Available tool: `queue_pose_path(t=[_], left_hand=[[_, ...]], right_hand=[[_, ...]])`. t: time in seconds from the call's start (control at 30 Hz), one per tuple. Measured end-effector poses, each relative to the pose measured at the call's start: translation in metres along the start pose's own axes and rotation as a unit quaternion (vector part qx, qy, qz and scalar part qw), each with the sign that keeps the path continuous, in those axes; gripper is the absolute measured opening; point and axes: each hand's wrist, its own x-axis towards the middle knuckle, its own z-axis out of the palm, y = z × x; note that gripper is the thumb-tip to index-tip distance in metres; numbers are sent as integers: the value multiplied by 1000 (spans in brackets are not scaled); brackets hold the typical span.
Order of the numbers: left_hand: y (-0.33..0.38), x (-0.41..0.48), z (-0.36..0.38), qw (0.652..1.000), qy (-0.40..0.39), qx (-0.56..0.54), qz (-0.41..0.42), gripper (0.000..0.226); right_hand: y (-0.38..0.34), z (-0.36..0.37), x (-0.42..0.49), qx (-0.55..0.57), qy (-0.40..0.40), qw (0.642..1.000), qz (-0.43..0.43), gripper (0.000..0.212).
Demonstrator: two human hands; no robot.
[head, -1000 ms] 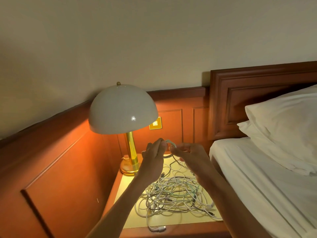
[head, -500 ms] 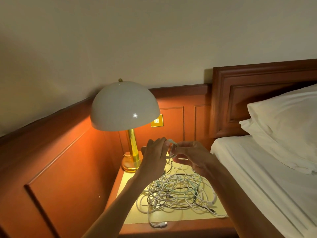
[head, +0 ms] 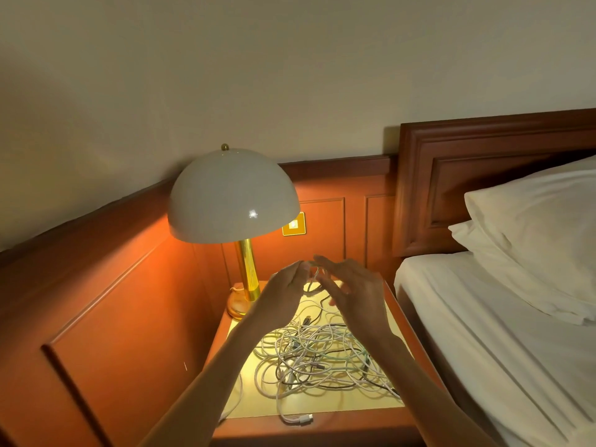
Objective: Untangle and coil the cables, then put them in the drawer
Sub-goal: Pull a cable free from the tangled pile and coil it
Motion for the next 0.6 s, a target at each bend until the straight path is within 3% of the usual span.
queue_pose_path(t=[0.07,0.17,0.27,0.33,0.37,0.47,0.6], left_hand=[[2,1,-1,1000,-6,-7,0,39],[5,0,1,1000,0,-26,1,38],[12,1,2,1000,8,-22,14,36],[16,2,2,999,16,-21,26,33],[18,2,2,999,20,-21,32,32],[16,2,2,999,35,-28,30,32],[10,3,-3,996,59,-58,19,34]], right_hand=[[1,6,-2,-21,64,997,-38,22],[-21,7,2,130,131,978,99,13],[-38,8,5,318,146,895,277,19],[-43,6,6,421,162,831,326,20],[-44,5,5,439,169,817,334,19],[-40,-2,0,432,188,810,350,14],[-19,-21,-10,351,149,866,325,14]])
